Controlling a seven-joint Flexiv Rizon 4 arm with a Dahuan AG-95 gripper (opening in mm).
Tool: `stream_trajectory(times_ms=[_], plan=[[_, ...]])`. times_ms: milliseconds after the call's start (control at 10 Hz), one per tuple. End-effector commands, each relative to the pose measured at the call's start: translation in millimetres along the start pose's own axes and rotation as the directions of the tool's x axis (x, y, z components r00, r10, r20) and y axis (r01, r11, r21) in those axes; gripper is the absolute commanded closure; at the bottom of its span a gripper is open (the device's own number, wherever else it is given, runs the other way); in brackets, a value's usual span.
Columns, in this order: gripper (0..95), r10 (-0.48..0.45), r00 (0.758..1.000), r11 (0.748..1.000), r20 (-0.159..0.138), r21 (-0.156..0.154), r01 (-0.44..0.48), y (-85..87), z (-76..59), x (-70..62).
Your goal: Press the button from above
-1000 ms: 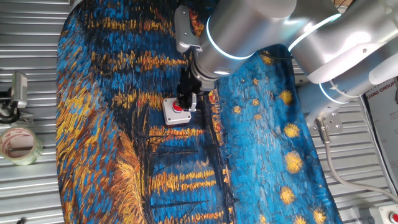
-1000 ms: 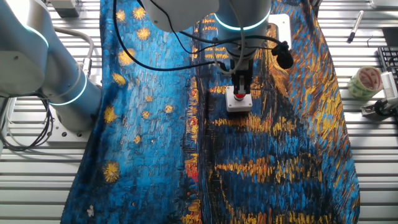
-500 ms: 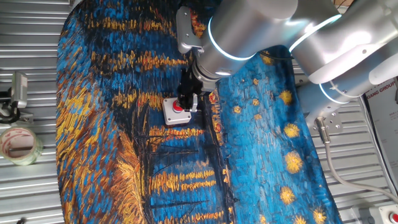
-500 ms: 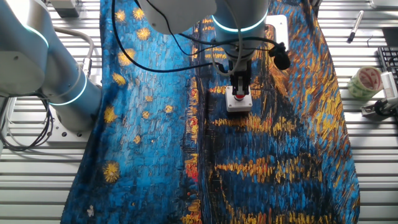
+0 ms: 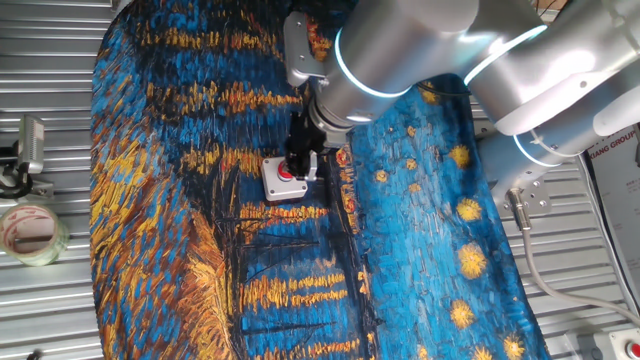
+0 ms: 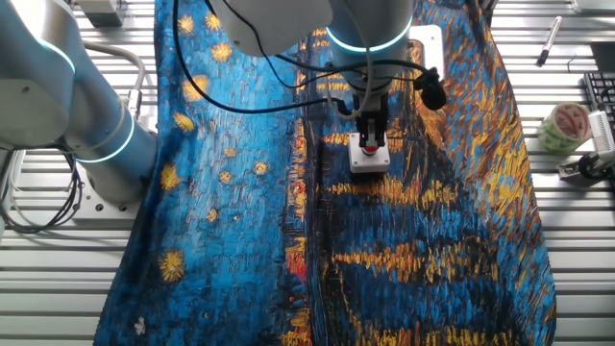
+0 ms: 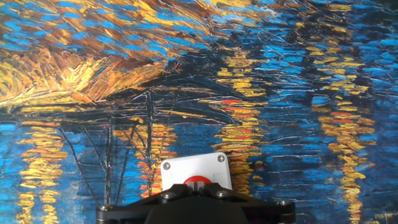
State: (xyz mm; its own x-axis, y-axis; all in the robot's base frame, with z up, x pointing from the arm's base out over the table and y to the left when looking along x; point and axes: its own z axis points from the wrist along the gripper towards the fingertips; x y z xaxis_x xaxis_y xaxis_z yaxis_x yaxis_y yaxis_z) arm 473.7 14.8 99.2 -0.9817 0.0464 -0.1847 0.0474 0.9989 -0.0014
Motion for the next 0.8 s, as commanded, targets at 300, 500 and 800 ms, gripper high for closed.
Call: stream_trajectory(times_ms=[300,500,800], plan=[[95.0,0.001,0.999,1.0,0.049,-0.005,0.0,-1.1,17.0,2.9],[95.0,-0.001,0.999,1.0,0.042,-0.001,0.001,-1.1,17.0,2.9],[95.0,-0.003,0.999,1.0,0.039,0.002,0.003,-1.2,16.3,2.7]])
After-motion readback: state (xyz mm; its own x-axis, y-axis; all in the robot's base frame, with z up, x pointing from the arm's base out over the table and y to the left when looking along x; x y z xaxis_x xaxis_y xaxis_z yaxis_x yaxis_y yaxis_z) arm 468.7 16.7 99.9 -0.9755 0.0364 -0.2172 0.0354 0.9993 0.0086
